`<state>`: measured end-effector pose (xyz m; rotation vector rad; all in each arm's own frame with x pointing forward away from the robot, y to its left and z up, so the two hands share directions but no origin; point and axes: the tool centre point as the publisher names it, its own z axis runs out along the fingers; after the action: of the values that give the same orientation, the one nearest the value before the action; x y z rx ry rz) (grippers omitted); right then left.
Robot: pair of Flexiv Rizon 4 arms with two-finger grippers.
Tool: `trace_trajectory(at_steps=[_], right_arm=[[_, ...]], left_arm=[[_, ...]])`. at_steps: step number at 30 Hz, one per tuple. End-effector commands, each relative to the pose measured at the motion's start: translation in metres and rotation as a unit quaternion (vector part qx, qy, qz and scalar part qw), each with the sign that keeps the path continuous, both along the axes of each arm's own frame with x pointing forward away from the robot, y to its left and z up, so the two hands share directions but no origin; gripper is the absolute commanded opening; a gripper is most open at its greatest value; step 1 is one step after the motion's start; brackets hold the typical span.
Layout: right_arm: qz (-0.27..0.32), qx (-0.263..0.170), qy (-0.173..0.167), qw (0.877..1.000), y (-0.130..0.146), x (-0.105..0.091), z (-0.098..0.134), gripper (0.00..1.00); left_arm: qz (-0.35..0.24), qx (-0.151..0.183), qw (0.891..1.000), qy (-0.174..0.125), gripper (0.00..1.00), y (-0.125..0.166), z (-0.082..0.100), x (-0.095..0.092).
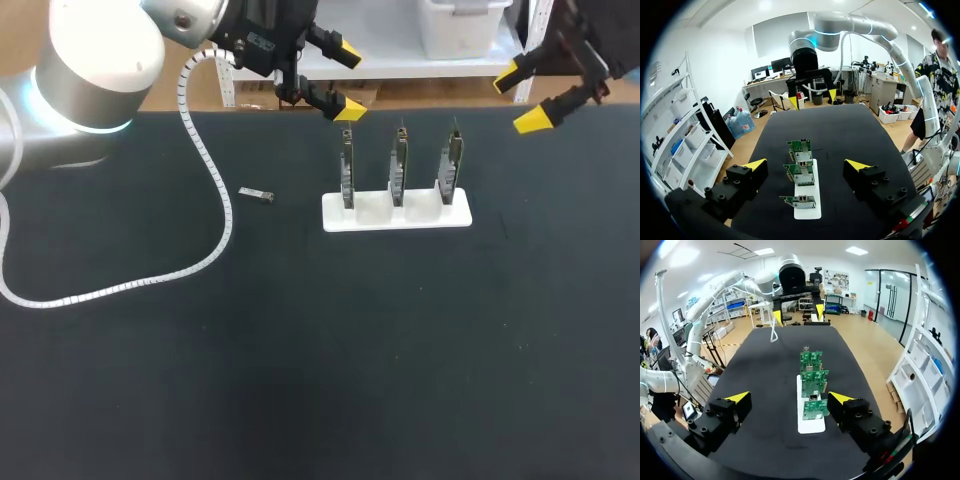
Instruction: Pick up the optical module with the left hand, and insert it into the network port with the right hand.
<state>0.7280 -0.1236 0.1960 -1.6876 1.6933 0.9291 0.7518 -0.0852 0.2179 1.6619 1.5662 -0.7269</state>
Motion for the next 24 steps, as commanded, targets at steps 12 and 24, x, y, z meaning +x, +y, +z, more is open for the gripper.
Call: trace_trajectory(at_steps=[12, 24], right_arm=[[-0.003, 0.003, -0.003, 1.0, -0.002, -0.002, -0.002, 1.0], [-0.003, 0.003, -0.003, 1.0, -0.002, -0.002, -0.002, 1.0]], left_arm=[[-0.001, 0.004, 1.0, 0.002, 1.0, -0.001, 0.001, 0.002], [-0.015, 0.019, 0.998, -0.066, 1.0, 0.073, 0.007, 0.03]])
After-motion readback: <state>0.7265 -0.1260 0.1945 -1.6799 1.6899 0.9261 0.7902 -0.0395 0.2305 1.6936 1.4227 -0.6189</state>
